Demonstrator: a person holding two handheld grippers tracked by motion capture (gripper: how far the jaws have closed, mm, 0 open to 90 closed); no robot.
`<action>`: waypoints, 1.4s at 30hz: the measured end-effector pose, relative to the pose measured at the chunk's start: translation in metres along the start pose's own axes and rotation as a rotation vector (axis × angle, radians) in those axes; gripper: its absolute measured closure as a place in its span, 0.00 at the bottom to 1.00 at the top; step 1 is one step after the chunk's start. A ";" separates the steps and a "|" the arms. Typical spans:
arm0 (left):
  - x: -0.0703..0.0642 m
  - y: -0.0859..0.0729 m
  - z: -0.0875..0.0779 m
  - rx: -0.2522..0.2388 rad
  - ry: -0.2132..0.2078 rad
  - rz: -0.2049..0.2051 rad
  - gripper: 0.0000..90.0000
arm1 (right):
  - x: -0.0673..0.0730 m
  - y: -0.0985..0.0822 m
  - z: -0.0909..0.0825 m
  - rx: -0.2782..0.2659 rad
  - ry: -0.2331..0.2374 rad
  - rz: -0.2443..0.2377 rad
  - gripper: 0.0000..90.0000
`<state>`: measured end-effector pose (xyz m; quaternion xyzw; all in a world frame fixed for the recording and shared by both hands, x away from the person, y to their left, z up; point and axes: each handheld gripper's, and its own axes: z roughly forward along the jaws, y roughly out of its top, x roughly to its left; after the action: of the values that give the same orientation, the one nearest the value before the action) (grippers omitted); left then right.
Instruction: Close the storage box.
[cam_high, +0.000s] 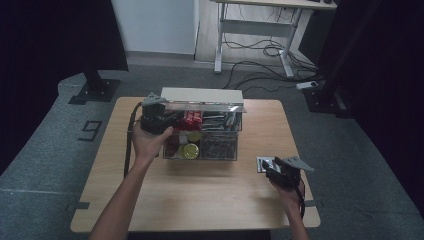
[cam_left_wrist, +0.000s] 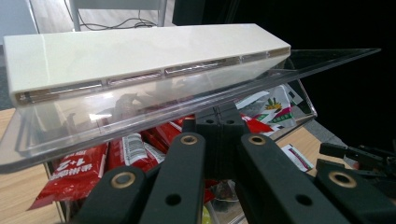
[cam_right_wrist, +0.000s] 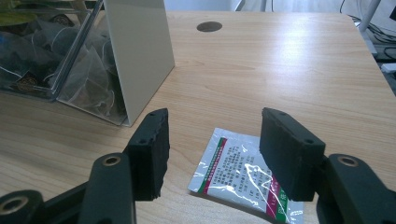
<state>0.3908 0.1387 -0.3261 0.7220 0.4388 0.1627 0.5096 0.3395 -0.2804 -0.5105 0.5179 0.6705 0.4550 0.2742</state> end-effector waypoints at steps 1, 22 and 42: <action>0.000 -0.001 -0.001 0.002 -0.002 0.003 1.00 | 0.000 0.000 0.000 0.002 0.001 0.003 0.47; 0.001 -0.010 -0.011 0.011 -0.012 0.002 1.00 | 0.000 -0.004 0.003 0.020 0.009 0.009 0.50; 0.010 -0.027 -0.017 0.029 -0.010 -0.013 1.00 | -0.001 -0.007 0.005 0.029 0.015 0.009 0.51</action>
<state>0.3726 0.1591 -0.3444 0.7274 0.4433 0.1494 0.5021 0.3408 -0.2799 -0.5191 0.5213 0.6769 0.4501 0.2596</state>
